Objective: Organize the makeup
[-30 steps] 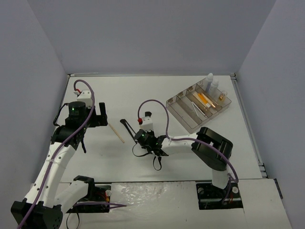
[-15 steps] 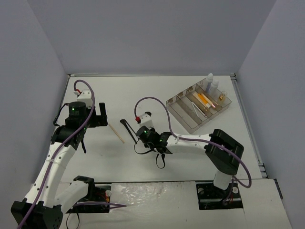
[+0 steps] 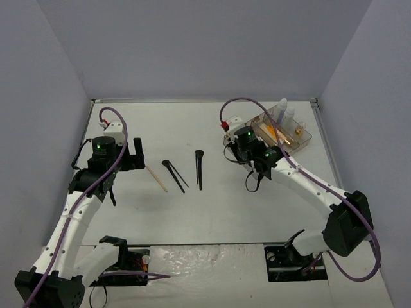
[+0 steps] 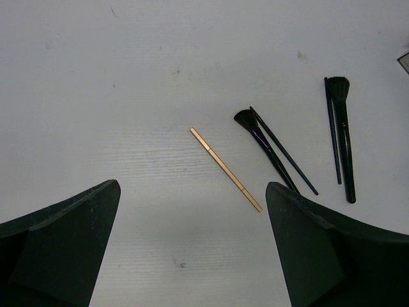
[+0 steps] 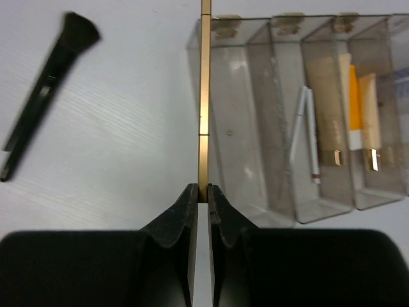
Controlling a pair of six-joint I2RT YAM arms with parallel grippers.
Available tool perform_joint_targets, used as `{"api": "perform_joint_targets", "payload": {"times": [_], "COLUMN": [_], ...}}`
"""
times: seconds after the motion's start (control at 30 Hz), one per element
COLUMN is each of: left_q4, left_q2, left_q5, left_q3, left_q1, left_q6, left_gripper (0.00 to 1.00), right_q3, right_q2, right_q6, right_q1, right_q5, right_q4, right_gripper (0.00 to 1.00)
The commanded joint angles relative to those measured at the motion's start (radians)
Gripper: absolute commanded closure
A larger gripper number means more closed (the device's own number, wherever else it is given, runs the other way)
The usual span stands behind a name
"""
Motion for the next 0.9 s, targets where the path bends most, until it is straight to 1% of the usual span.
{"api": "perform_joint_targets", "payload": {"times": [0.0,0.03,0.1,0.17,0.23,0.57,0.87], "left_q4": [0.042,0.041,0.042,0.043,0.044,0.044,0.044], "left_q2": [-0.011,-0.012,-0.015,-0.017,-0.017,-0.012,-0.005], "left_q5": [0.004,0.001,0.002,0.001,0.004,0.003,0.003], "left_q3": [0.028,0.031,0.03,0.027,0.027,0.027,0.028], "left_q1": [0.007,0.008,0.008,0.008,0.008,0.008,0.008], "left_q6": [-0.01,-0.01,-0.009,-0.009,-0.009,-0.01,-0.01], "left_gripper": [0.03,0.03,0.03,0.03,0.03,0.03,0.03], "right_q3": [0.113,0.134,0.162,0.186,0.197,0.204,0.24], "right_q2": [0.007,0.018,0.05,0.077,0.109,0.269,0.286], "right_q6": [-0.251,-0.27,-0.293,-0.294,-0.3,-0.295,-0.325], "right_q1": [-0.189,-0.229,-0.252,-0.27,-0.283,-0.297,-0.306], "right_q5": [-0.142,-0.181,-0.166,-0.118,-0.111,-0.014,0.006], "right_q4": [-0.138,-0.149,-0.171,-0.195,-0.204,-0.221,-0.218], "right_gripper": [1.0,1.0,1.0,1.0,1.0,1.0,1.0]}}
